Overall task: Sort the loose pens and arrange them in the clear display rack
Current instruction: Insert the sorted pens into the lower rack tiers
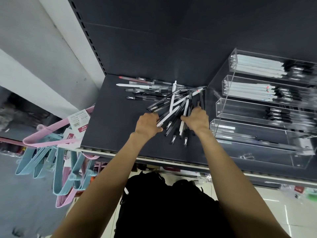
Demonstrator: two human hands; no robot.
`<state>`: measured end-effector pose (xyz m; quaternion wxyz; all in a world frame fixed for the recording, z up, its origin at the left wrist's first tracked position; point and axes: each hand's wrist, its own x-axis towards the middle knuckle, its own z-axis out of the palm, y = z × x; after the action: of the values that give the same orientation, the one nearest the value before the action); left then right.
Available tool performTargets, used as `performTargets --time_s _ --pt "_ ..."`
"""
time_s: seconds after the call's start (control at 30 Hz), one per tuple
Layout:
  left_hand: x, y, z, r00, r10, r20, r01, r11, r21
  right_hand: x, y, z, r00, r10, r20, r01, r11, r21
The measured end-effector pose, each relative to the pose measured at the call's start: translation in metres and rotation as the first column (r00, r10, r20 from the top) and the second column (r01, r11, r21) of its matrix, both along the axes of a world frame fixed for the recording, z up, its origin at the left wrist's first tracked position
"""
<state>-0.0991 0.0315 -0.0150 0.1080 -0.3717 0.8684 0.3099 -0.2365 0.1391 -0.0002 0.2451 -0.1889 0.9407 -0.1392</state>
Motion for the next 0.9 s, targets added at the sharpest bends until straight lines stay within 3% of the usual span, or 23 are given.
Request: performTargets --time_s 0.13,0.27,0.37,0.43,0.5,0.53,0.6,0.9 --pt "0.004 0.003 -0.001 0.992 0.067 -0.107 -0.059 0.996 0.070 -0.005 0.006 -0.006 1.000 0.002 -0.017 -0.003 0.998 -0.056" --pt "0.010 0.004 -0.002 0.983 0.140 -0.114 -0.120 0.979 0.166 -0.007 0.012 -0.007 1.000 0.020 -0.017 -0.021 0.994 -0.104" --pt "0.017 0.007 0.002 0.949 0.267 -0.166 -0.195 0.915 0.354 -0.004 0.018 0.001 0.998 0.015 0.066 0.005 0.954 -0.301" --pt "0.023 0.015 0.013 0.865 0.437 -0.246 -0.223 0.774 0.592 0.002 0.023 0.018 0.965 0.057 0.257 0.082 0.862 -0.500" --pt "0.028 0.025 0.029 0.762 0.586 -0.275 -0.131 0.556 0.821 0.010 0.029 0.035 0.901 0.151 0.406 0.145 0.777 -0.612" --pt "0.031 0.030 0.035 0.735 0.619 -0.278 -0.069 0.475 0.877 0.013 0.031 0.044 0.880 0.196 0.433 0.140 0.764 -0.629" --pt "0.033 0.040 0.046 0.723 0.626 -0.292 0.019 0.405 0.914 0.018 0.034 0.055 0.849 0.260 0.460 0.116 0.758 -0.642" --pt "0.036 0.064 0.053 0.714 0.636 -0.291 -0.026 0.440 0.897 0.020 0.021 0.069 0.872 0.388 0.298 -0.179 0.821 -0.542"
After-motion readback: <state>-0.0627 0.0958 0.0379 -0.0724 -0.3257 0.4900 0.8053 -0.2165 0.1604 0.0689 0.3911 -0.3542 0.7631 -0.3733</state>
